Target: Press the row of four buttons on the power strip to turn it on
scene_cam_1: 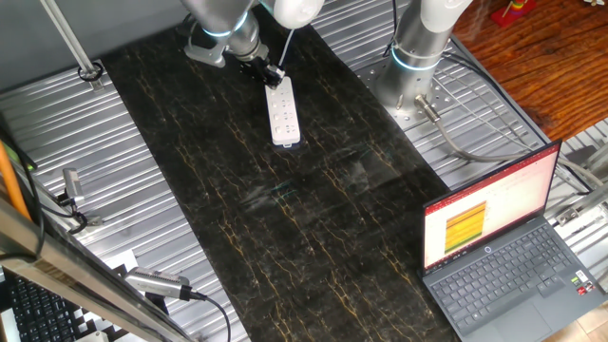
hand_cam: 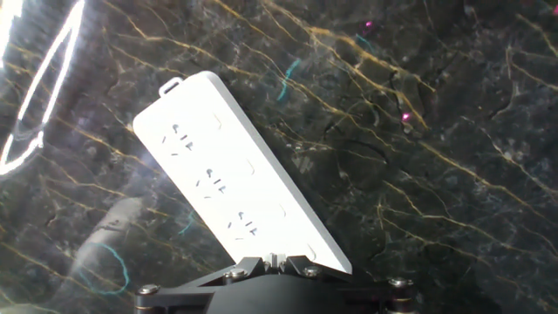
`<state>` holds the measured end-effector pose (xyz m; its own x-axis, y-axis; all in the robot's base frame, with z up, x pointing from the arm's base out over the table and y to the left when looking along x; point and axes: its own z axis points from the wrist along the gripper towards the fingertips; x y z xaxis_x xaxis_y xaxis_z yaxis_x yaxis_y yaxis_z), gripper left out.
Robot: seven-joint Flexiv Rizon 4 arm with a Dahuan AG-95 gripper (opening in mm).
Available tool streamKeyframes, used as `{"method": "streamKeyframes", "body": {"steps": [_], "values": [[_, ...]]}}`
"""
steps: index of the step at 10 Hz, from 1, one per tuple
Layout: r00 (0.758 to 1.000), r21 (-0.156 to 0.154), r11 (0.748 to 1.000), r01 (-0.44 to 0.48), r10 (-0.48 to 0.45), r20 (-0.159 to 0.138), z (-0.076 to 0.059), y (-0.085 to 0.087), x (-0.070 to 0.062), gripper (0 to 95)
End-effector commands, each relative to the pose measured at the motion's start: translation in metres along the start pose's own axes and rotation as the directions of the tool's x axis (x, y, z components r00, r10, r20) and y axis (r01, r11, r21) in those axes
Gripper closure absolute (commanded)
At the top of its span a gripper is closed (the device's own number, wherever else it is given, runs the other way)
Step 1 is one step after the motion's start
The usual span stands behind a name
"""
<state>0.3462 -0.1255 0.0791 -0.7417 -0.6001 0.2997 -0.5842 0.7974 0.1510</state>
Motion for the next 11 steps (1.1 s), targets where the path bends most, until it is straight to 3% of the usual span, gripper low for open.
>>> {"method": "streamKeyframes", "body": {"steps": [1,4,6,8,11], "values": [[1.0,-0.004,1.0,-0.004,0.004,-0.001,-0.0016,-0.0005,0.0015,95.0],[1.0,-0.017,1.0,0.007,-0.006,0.023,-0.0018,-0.0006,0.0016,95.0],[1.0,0.005,1.0,-0.003,0.003,0.002,-0.0018,-0.0006,0.0016,95.0],[0.999,0.042,0.999,-0.022,0.024,-0.039,-0.0018,-0.0006,0.0016,95.0],[0.997,0.029,0.999,-0.038,0.04,-0.061,-0.0018,-0.0006,0.0016,95.0]]}}
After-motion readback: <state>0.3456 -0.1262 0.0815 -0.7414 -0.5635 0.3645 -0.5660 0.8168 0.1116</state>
